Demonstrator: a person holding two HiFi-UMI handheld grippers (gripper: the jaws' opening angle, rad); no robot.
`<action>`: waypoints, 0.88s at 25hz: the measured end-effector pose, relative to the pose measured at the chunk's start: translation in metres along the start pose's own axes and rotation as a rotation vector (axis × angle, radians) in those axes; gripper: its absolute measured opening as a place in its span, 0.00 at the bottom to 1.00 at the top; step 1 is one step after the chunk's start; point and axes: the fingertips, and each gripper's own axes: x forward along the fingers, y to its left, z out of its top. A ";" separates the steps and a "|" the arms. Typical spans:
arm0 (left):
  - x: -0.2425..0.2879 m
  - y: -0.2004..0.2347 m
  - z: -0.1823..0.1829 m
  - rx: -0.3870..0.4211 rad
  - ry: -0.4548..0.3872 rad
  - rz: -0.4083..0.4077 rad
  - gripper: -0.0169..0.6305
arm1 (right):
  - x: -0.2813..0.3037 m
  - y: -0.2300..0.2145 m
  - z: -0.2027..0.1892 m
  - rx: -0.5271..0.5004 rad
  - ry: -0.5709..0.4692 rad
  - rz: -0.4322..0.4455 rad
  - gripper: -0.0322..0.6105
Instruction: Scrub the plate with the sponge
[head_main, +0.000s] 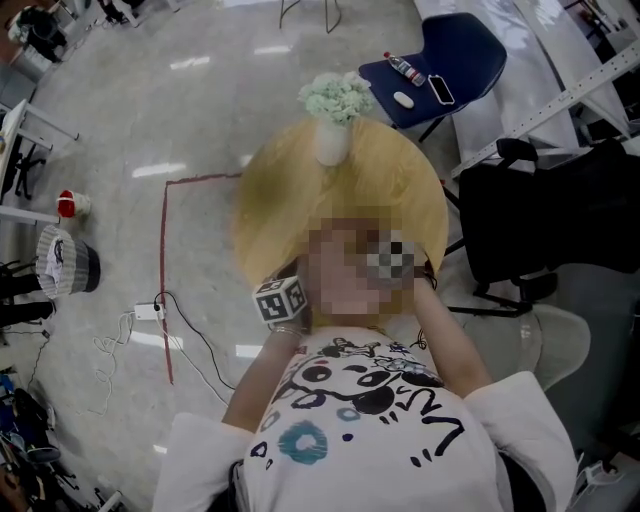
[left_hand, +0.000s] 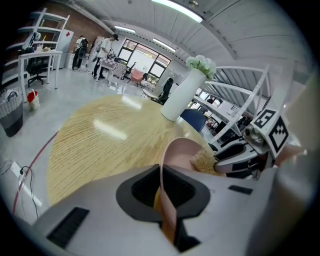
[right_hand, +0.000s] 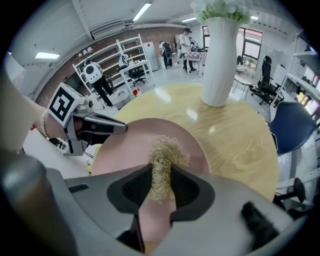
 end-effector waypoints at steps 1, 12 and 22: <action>0.000 0.000 0.000 0.003 -0.001 0.003 0.07 | -0.002 0.001 -0.007 0.003 0.007 0.000 0.24; 0.000 -0.001 0.000 0.036 0.006 0.018 0.07 | -0.003 0.057 -0.052 0.045 0.030 0.077 0.24; 0.001 -0.003 -0.001 0.016 0.012 0.025 0.07 | 0.017 0.088 -0.025 -0.023 -0.007 0.170 0.24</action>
